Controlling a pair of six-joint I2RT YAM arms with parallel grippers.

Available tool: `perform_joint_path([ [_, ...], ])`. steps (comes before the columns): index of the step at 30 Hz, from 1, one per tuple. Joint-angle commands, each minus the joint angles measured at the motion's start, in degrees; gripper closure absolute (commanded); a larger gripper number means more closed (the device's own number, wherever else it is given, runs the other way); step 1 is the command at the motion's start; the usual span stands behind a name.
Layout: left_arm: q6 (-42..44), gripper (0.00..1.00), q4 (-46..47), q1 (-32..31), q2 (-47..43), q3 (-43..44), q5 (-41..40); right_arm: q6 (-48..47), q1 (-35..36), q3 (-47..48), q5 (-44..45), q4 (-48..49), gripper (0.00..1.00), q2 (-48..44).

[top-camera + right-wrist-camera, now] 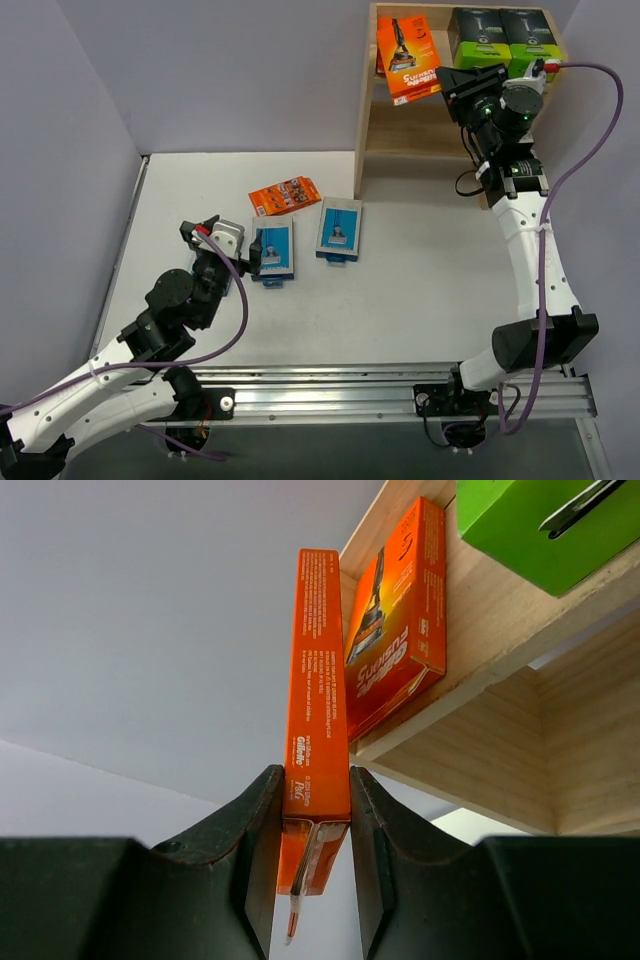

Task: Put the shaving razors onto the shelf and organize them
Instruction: Place the shaving razor onto shelf

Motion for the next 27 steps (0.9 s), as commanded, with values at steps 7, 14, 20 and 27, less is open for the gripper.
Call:
perform_joint_path([
  [7,1.2,0.06,3.9,-0.8,-1.6,-0.6,-0.6,0.4,1.1,7.9,4.0,4.4,1.00,3.6],
  [14,2.4,0.06,4.5,-1.1,-2.3,-0.9,-0.5,1.1,3.4,10.1,7.1,2.7,1.00,6.2],
  [20,3.2,0.01,4.6,-1.5,-2.5,-1.2,0.2,1.3,7.2,12.7,12.1,1.7,1.00,8.4],
  [27,4.1,0.01,5.7,-2.0,-3.5,-2.0,-0.4,0.7,8.6,13.4,15.4,1.8,1.00,8.9],
])
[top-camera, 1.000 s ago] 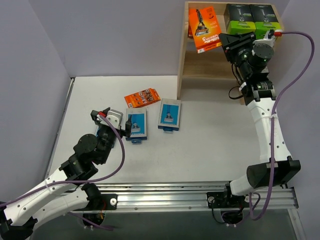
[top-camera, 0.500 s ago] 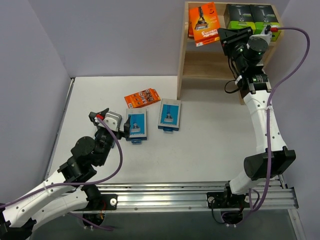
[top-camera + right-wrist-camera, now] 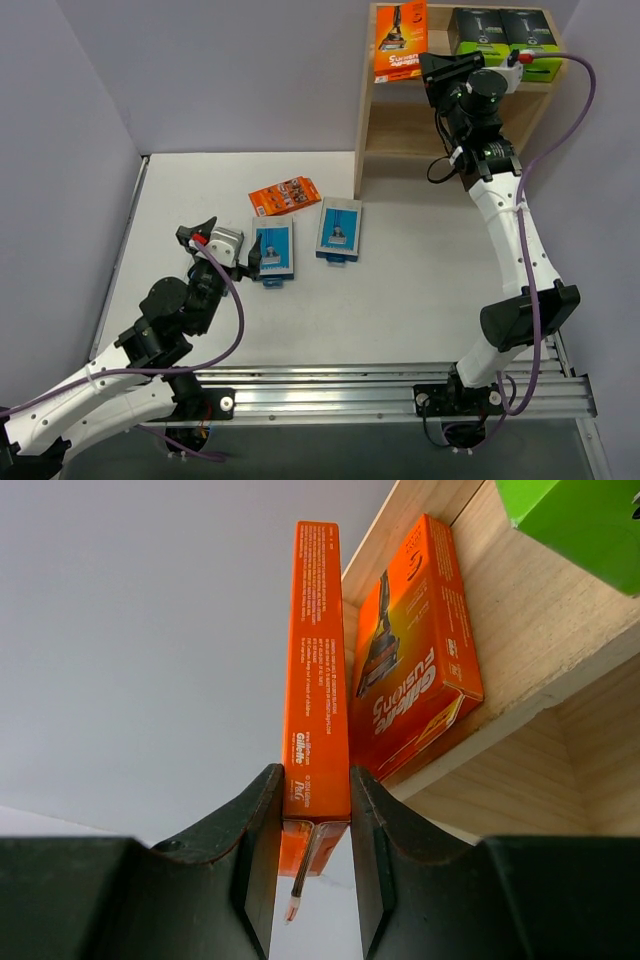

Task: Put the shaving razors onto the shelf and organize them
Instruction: Place the shaving razor onto shelf

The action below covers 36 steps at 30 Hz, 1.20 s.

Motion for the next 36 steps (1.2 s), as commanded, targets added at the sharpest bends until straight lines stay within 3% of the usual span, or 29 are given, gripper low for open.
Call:
perform_joint_path([
  [1,1.2,0.01,3.7,-0.5,-1.0,0.0,-0.4,-0.1,0.9,3.2,2.0,3.6,1.00,-0.2],
  [16,3.1,0.01,5.2,-1.8,-2.1,-1.1,-1.1,2.1,-1.8,10.8,-2.7,-4.5,1.00,3.1],
  [36,4.8,0.01,6.1,-2.5,-3.3,-2.1,-1.1,2.8,-3.4,12.7,-6.1,-5.5,1.00,6.3],
])
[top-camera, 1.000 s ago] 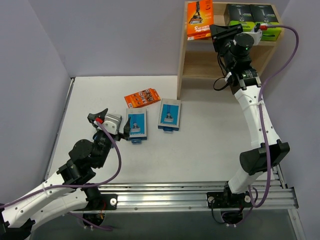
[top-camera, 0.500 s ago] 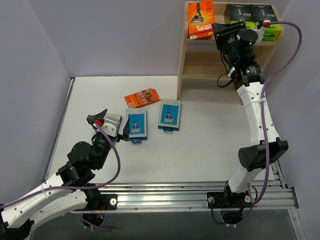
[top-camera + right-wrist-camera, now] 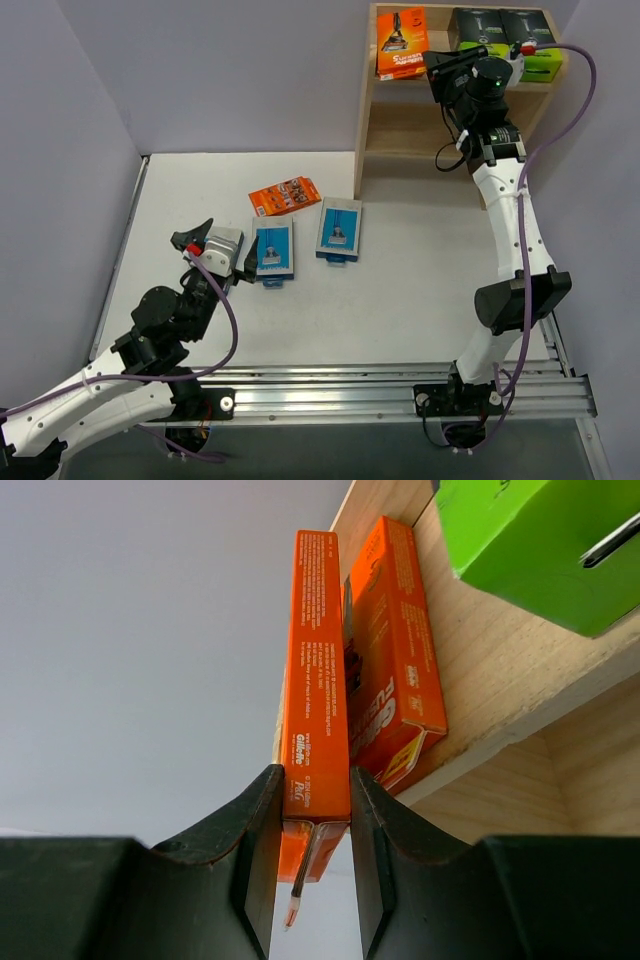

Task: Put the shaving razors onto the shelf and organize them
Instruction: Place the shaving razor onto shelf

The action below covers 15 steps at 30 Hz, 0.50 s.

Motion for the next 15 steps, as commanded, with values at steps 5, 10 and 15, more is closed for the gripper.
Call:
perform_joint_path([
  [5,1.4,0.01,3.5,-0.5,-0.7,-0.5,-0.4,0.3,-0.7,3.6,-2.2,0.9,0.99,0.5],
  [10,1.4,0.01,3.6,-0.5,-0.8,-0.6,-0.4,0.5,-1.4,4.2,-3.0,0.5,0.87,1.2],
  [15,1.6,0.01,3.8,-0.5,-1.0,-0.8,-0.4,0.4,-1.7,5.3,-4.1,-0.2,0.64,2.0],
])
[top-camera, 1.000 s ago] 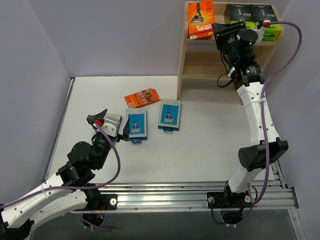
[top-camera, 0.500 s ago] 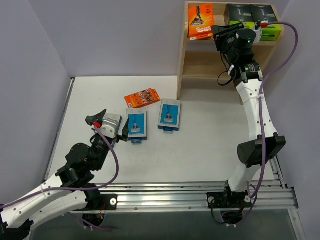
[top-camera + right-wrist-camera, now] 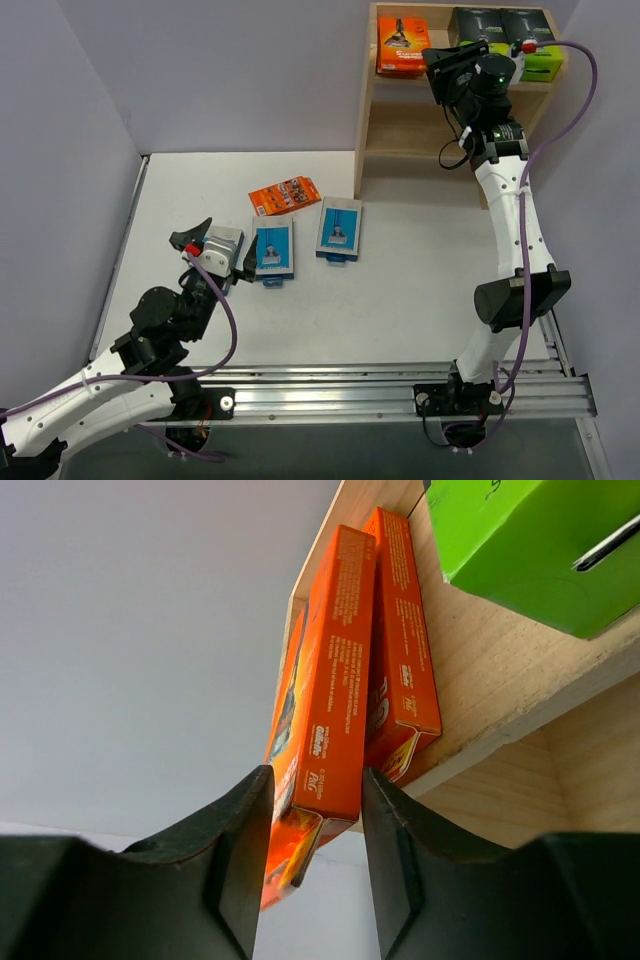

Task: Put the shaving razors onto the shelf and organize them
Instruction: Place the shaving razor onto shelf

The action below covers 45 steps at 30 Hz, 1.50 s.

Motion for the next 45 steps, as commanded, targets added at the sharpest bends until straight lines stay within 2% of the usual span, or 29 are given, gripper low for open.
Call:
perform_joint_path([
  [1,0.7,0.01,3.1,-0.3,-0.6,-0.3,-0.3,-0.4,-0.3,3.2,-2.0,1.9,0.60,0.6],
  [8,0.8,0.01,3.1,-0.3,-0.6,-0.3,-0.2,-1.0,-0.6,3.8,-2.8,1.4,0.54,0.8],
  [28,0.7,0.01,2.8,-0.2,-0.7,-0.1,0.1,-2.2,-1.1,4.3,-4.7,-1.1,0.43,1.2],
  [45,0.6,0.01,2.3,-0.3,-0.3,0.0,0.5,-3.2,-1.4,-1.0,-5.8,-1.2,0.41,-2.9],
])
